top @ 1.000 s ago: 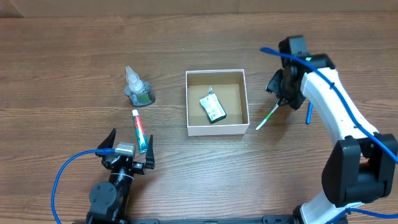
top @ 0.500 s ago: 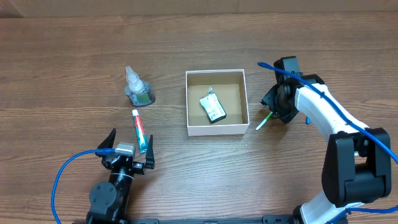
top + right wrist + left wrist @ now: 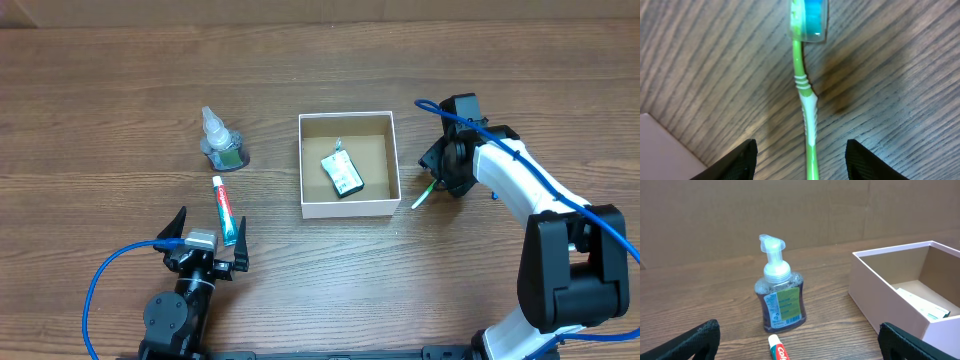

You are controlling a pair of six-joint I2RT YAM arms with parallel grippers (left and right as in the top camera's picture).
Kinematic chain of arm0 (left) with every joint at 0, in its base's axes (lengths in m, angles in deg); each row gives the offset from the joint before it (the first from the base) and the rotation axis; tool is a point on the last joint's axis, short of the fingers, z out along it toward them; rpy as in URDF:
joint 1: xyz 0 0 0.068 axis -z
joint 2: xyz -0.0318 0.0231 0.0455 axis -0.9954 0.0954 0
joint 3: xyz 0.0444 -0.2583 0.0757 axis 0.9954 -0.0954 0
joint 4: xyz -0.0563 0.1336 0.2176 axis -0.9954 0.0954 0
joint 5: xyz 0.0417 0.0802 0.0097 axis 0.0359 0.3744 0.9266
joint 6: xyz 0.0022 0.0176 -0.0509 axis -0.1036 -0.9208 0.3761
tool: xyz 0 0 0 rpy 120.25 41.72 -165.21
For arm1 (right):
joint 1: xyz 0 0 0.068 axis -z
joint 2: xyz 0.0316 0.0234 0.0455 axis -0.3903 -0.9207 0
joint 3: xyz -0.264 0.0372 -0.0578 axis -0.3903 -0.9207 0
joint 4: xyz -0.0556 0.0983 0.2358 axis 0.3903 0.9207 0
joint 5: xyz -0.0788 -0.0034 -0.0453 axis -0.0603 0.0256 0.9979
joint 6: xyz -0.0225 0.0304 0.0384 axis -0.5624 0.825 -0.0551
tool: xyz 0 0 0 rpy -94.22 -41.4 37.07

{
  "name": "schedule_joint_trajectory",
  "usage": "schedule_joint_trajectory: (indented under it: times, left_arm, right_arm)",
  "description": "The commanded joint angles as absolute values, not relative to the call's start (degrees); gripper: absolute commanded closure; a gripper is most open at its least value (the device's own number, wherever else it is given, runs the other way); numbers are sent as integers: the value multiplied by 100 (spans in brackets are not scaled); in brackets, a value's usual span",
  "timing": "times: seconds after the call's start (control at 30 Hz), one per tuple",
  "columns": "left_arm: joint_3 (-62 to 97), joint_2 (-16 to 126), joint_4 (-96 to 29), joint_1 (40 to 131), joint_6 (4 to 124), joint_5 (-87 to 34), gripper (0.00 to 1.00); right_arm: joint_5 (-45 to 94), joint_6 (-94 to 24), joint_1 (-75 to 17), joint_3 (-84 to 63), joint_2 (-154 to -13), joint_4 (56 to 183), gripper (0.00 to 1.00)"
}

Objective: Pack container
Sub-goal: 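Move the right gripper to the green toothbrush handle and lower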

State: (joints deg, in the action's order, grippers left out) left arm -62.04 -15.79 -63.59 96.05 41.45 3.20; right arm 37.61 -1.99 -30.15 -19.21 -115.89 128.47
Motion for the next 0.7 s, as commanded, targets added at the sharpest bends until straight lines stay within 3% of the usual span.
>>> schedule_joint_trajectory:
  times: [0.0,0.6,0.67]
  left_arm:
    - [-6224,-1638,-6378,9579,4079,274,0]
    - [-6224,-1638,-6378,9579,4079,274,0]
    - [-6224,-1638,-6378,9579,4079,274,0]
  right_arm:
    - [3949,-97,-3029,-2034,-11592,12790,41]
    - [4015,-101,-3029,-2032,-12343,12619,41]
    - [4015,-108,-3029,-2010,-12343,12635,45]
